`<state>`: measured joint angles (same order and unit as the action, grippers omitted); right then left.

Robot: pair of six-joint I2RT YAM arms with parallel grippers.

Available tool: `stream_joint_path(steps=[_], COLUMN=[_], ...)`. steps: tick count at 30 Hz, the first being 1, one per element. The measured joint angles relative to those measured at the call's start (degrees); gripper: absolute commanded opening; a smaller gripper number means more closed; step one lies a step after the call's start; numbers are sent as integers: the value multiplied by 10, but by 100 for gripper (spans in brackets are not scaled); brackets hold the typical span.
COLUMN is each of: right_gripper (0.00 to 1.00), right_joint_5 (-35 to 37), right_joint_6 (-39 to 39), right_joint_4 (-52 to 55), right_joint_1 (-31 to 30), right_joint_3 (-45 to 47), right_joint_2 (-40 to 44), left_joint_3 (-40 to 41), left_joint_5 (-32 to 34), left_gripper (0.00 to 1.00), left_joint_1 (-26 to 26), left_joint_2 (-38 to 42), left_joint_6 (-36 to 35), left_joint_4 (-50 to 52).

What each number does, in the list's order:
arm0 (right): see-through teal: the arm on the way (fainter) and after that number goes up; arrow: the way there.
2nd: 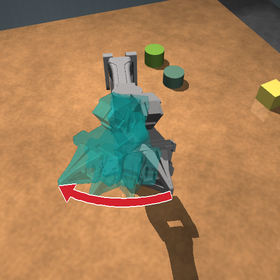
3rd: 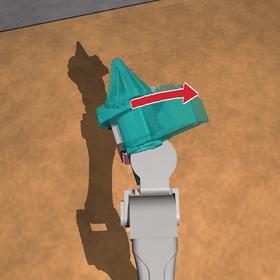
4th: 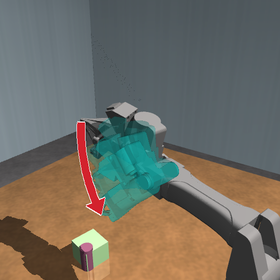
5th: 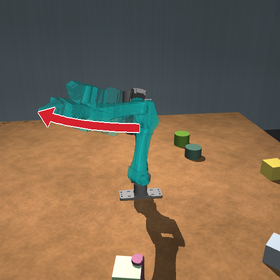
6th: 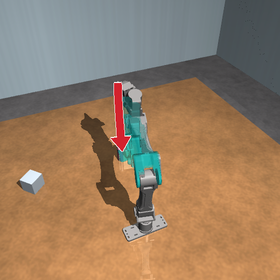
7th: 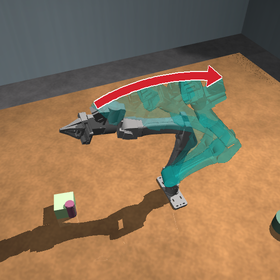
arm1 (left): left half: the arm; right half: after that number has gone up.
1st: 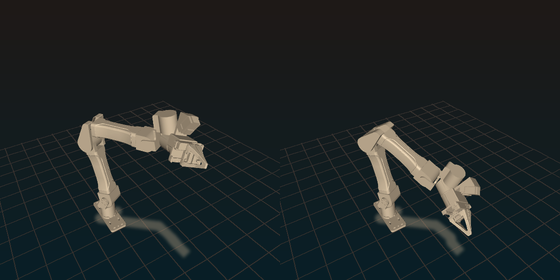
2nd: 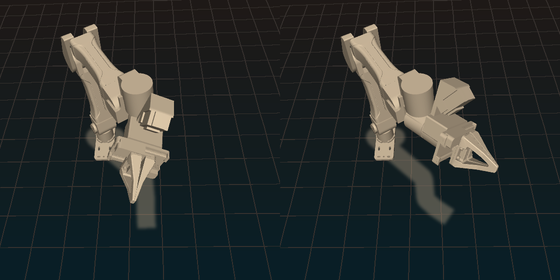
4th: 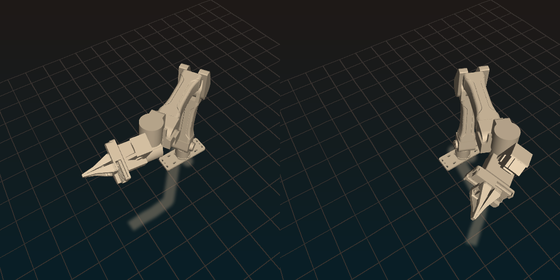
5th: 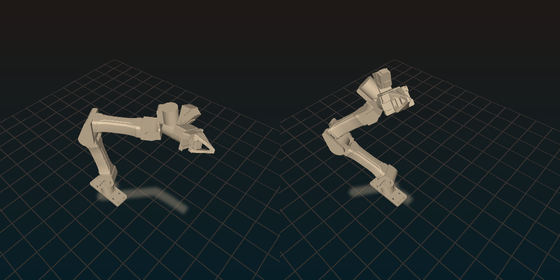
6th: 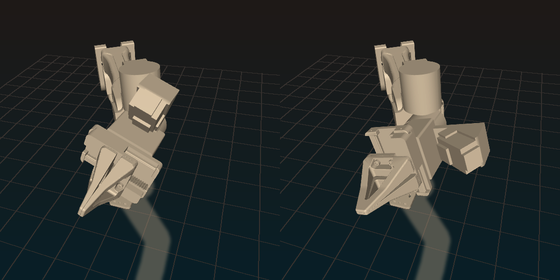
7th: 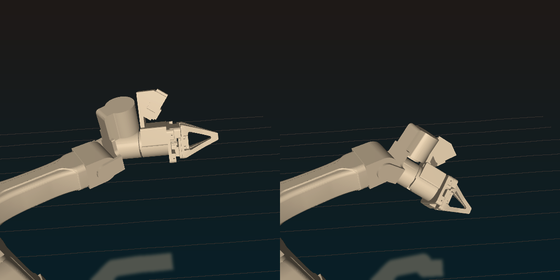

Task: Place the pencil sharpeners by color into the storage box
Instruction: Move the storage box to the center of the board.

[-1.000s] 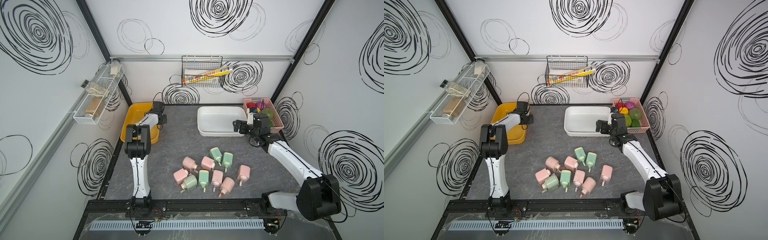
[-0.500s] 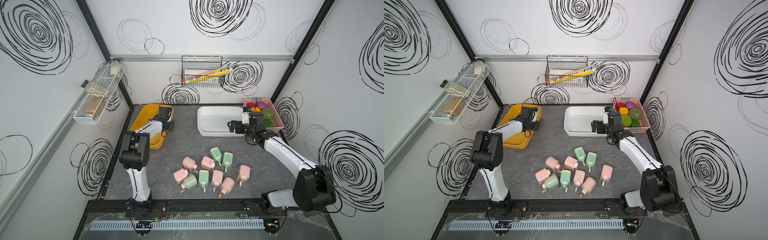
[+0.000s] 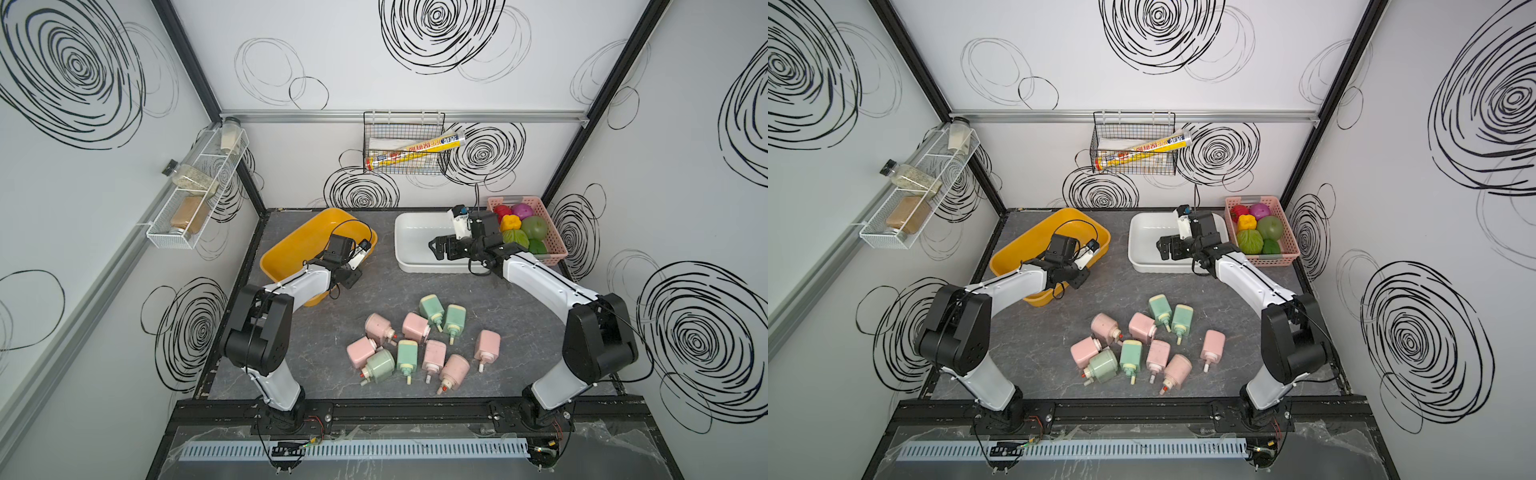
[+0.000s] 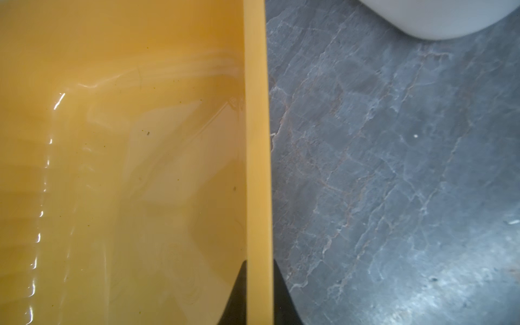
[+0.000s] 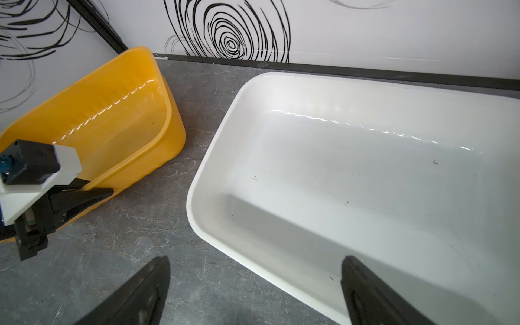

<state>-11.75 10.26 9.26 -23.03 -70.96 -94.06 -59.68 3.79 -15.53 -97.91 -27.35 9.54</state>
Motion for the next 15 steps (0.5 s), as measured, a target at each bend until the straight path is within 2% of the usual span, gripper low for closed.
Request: stream_joint_path(steps=[1,2,3,10,11,15], right_gripper=[98,98,98,98,98,98], right_joint_5=[0,1,2,9,10,11], right_joint_6=[-4,-9,-13,-38,-41,-57], right_joint_4=[3,7,10,39,43,60], right_joint_1=[-5,-11,-17,-47,-51,-64], right_joint_3=[-8,-19,-28,-92,-104,-152], right_joint_2=[-8,-20,-30,-95,-107,-146], left_joint_3=[0,0,0,0,0,9], left_joint_5=[8,14,19,22,22,9], left_gripper=[12,20,23,30,34,63], left_joint_1=[-2,-3,-4,-4,-4,1], left_joint_2=[0,0,0,0,0,16], left_joint_6=[-3,-7,-10,-16,-16,4], left_joint_4=[2,5,7,5,5,-9])
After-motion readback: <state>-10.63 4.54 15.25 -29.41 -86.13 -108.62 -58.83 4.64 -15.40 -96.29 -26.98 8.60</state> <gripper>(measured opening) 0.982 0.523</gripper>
